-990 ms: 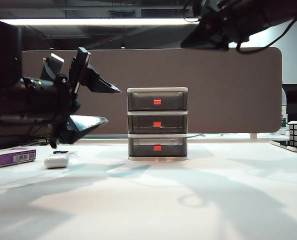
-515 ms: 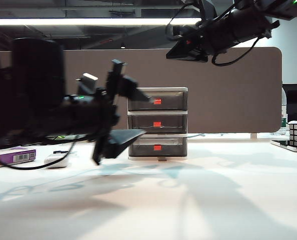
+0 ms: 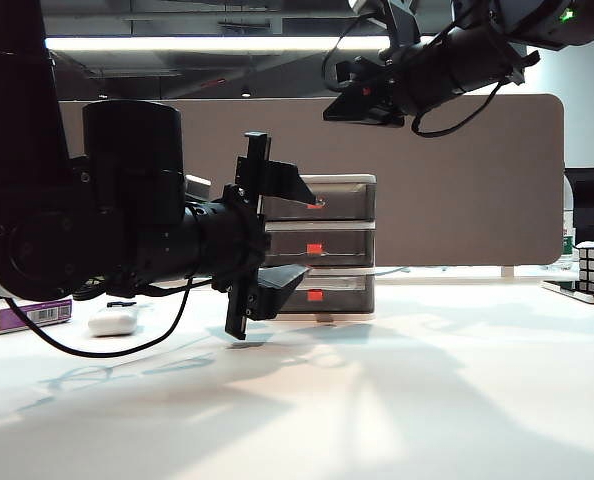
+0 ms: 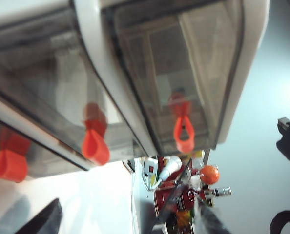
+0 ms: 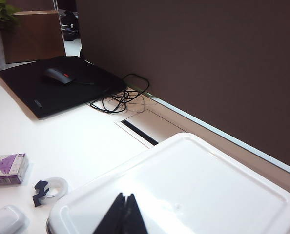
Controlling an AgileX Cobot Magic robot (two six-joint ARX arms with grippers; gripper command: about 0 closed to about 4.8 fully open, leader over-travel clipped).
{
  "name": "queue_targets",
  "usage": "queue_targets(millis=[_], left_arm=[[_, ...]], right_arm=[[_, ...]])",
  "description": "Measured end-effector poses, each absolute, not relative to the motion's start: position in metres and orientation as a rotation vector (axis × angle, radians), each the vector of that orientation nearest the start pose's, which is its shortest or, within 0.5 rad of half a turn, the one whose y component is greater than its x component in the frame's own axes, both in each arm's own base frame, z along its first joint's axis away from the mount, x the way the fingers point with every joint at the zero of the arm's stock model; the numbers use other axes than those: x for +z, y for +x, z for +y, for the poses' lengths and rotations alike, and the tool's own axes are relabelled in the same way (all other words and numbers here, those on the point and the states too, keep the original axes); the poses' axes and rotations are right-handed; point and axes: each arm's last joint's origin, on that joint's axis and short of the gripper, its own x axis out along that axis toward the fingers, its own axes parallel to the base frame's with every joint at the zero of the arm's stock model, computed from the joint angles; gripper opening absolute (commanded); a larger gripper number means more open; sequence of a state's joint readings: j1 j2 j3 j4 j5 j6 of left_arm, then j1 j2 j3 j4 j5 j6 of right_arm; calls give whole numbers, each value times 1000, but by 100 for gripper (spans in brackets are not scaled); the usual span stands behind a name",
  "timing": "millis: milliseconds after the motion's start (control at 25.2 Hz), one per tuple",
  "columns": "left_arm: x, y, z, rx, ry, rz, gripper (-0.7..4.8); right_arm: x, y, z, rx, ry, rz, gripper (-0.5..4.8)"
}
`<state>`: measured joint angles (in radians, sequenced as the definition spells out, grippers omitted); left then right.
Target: Open the second layer of the drawer on the table, pick up the earphone case on the table and put it in, and finally close the drawer.
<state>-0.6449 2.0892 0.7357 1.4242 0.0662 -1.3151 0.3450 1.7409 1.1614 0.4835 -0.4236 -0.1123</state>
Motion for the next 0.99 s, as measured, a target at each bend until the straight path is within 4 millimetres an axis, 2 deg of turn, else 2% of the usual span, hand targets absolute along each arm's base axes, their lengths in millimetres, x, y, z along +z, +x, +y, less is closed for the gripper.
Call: queue_targets(millis=[198,277,674,990], left_arm=[[114,286,-217,-616,-1305,391,340],[113,286,-217,-612,-1309,391,340],[116,294,-223,-582,-1334,393,340],[112,305,-231,-571,-1362,411,340]], right_arm=[[264,372,148,778,-194,23,-2],[255,374,153,790,-247,23,-2],[233,387,157,800,-245,122,-2],[233,386,157,807,-241,165,-2]])
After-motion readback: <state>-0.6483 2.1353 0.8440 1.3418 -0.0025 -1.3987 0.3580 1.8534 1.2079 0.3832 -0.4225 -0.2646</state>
